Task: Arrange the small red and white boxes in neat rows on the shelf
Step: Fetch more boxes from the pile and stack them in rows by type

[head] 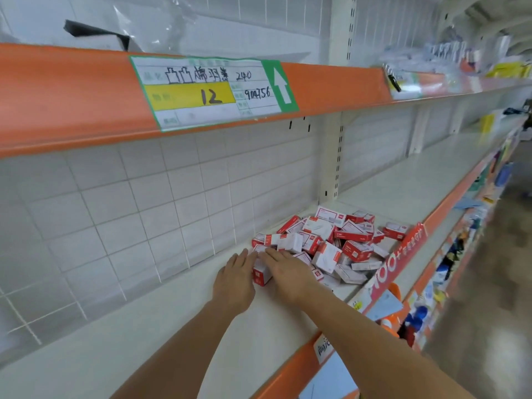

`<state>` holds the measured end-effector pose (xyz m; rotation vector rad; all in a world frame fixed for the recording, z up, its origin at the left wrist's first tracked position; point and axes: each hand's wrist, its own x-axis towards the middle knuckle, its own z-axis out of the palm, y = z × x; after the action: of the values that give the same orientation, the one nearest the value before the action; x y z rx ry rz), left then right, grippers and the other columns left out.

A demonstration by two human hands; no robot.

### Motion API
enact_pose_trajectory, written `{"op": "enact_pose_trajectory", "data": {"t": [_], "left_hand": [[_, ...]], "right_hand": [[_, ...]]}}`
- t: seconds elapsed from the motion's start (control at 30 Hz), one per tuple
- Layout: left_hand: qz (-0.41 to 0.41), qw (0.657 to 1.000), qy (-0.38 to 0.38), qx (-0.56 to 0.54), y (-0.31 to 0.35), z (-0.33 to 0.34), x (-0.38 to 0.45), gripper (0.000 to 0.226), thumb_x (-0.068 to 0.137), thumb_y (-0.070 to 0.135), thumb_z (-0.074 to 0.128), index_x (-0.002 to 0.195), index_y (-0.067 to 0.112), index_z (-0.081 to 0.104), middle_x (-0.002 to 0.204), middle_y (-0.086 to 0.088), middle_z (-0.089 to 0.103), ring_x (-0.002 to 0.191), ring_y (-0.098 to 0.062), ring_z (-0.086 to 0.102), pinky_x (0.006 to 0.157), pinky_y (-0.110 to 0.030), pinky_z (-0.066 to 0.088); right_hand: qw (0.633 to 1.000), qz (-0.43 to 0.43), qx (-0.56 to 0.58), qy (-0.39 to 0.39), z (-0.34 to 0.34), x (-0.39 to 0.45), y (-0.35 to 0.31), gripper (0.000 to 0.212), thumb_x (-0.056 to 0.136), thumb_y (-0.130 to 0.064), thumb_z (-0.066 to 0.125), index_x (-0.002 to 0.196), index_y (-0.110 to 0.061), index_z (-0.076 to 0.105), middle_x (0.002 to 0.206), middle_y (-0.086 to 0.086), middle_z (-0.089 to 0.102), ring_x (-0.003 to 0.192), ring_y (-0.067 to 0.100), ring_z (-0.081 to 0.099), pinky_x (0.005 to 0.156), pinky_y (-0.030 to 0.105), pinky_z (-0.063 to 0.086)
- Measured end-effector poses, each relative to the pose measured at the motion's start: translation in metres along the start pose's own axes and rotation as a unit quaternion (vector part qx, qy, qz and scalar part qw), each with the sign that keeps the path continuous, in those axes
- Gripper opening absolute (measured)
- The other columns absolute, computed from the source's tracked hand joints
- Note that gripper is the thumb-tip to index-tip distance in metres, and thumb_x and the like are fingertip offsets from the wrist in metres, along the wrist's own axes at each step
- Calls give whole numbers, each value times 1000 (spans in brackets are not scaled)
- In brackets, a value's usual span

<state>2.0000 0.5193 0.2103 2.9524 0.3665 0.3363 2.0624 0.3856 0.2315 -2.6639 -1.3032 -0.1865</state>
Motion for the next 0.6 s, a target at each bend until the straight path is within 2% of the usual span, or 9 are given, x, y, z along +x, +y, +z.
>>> {"op": "enact_pose_trajectory", "data": {"t": [0.2, 0.33, 0.47, 0.6], "left_hand": [[25, 999, -24, 23, -4, 10, 9, 62, 95, 14, 36, 151, 22, 11, 159, 5, 10, 146, -16, 9, 116, -32, 16], [60, 995, 9, 82, -9, 6, 9, 53, 96, 21, 38, 147, 24, 22, 152, 4, 27, 137, -19, 27, 109, -30, 25], [65, 988, 1, 143, -12, 0, 7, 50, 98, 30, 37, 146, 22, 24, 145, 0, 33, 130, -23, 33, 110, -35, 24], [59, 984, -11, 167, -10, -5, 4, 47, 99, 32, 35, 144, 22, 28, 143, -3, 34, 132, -24, 30, 113, -40, 17]], "right_hand": [[999, -12, -18, 30, 6, 5, 3, 56, 91, -14, 54, 143, -17, 35, 146, 6, 38, 132, 25, 35, 111, 35, 30], [1000, -7, -5, 22, 2, 6, 1, 50, 92, -19, 55, 139, -15, 38, 147, 7, 38, 133, 26, 36, 109, 37, 32], [999, 24, 28, -4, -1, -1, -5, 44, 92, -24, 55, 132, -16, 38, 130, 7, 53, 117, 24, 50, 95, 38, 45], [999, 23, 32, 22, -3, -12, -11, 47, 91, -35, 56, 130, -15, 40, 127, 7, 54, 115, 24, 49, 91, 39, 45]]}}
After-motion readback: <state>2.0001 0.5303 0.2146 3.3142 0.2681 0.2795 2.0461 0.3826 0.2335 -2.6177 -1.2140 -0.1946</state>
